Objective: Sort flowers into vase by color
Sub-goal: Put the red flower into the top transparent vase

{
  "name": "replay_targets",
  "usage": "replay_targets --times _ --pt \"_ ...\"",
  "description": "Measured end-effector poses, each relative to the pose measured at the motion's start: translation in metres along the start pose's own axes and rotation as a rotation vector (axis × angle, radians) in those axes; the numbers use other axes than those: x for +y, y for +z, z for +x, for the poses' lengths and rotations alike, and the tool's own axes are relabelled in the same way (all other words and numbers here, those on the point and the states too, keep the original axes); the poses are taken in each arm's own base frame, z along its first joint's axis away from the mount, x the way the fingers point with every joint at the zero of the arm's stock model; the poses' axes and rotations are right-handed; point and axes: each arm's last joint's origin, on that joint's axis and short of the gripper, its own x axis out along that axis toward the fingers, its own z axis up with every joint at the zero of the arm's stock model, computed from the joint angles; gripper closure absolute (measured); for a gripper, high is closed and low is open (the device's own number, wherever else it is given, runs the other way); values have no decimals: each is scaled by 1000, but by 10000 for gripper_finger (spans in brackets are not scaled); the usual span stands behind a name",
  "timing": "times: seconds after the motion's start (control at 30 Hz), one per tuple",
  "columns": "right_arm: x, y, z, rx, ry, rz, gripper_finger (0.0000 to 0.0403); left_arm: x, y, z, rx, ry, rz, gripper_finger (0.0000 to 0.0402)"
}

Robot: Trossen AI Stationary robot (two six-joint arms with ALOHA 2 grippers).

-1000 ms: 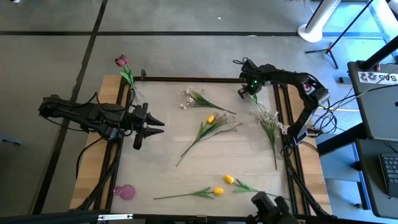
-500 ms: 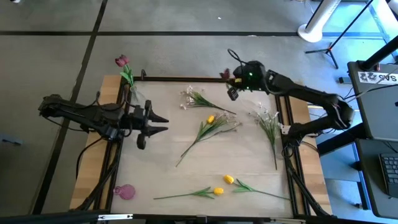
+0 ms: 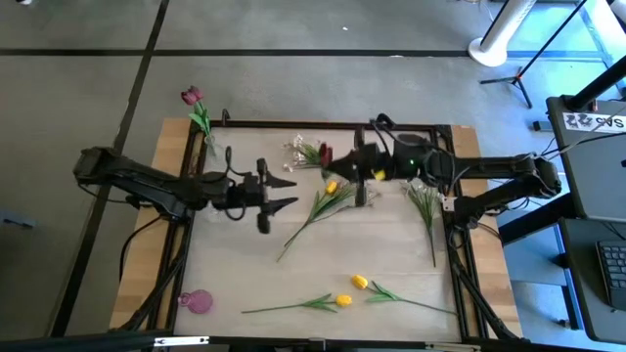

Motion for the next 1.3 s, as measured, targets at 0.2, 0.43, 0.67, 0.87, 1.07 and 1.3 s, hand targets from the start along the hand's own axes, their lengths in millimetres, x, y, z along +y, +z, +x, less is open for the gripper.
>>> replay_targets --times 0.2,0.43,0.67,0.87,1.07,1.3 --pt "16 0 3 -5 -10 -71 402 6 -11 20 -107 -45 9 189" --pt "16 -8 13 3 -9 -127 402 9 -17 40 -154 -54 33 190" --pt "16 -16 20 30 -3 -157 402 9 -12 60 -172 -50 59 193" --pt "16 -17 20 33 -8 -160 402 8 -9 61 -188 -56 50 195" --pt "16 -18 20 52 -5 -160 402 9 -9 61 -179 -22 32 249" --pt "16 -19 20 60 -6 -163 358 10 -9 61 -176 27 25 382"
